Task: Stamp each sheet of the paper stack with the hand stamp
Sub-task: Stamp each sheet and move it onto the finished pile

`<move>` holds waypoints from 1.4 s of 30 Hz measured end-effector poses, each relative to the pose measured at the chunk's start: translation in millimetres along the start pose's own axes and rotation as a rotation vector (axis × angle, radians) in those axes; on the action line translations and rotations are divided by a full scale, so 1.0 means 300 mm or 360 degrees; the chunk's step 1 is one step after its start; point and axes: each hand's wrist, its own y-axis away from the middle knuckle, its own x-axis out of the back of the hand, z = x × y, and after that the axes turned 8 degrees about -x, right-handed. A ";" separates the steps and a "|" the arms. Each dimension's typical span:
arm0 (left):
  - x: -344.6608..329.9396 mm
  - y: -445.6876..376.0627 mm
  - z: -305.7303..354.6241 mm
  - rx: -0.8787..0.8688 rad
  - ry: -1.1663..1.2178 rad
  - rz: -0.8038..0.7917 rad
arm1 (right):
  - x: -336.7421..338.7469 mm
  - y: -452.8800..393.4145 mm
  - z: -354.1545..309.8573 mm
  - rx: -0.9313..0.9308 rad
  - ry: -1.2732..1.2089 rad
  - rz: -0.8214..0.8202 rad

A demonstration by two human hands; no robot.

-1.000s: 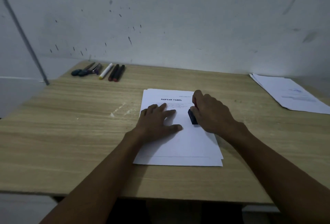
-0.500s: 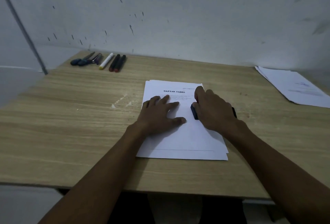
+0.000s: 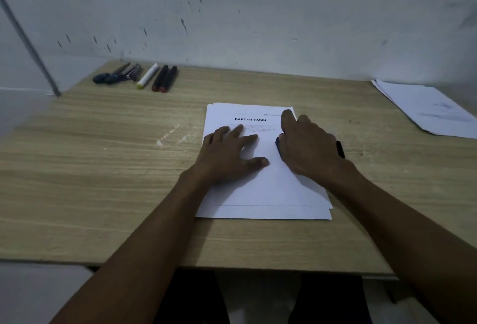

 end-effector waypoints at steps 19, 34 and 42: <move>0.021 0.019 0.008 0.0043 0.0018 -0.0048 | 0.117 0.017 0.178 -0.0326 -0.0633 0.0258; 0.046 0.008 0.023 0.0027 0.0022 -0.0141 | 0.109 0.013 0.289 -0.0488 -0.0421 0.0065; 0.045 0.004 0.021 0.0048 0.0037 -0.0146 | 0.099 -0.006 0.275 -0.0553 -0.0349 0.0039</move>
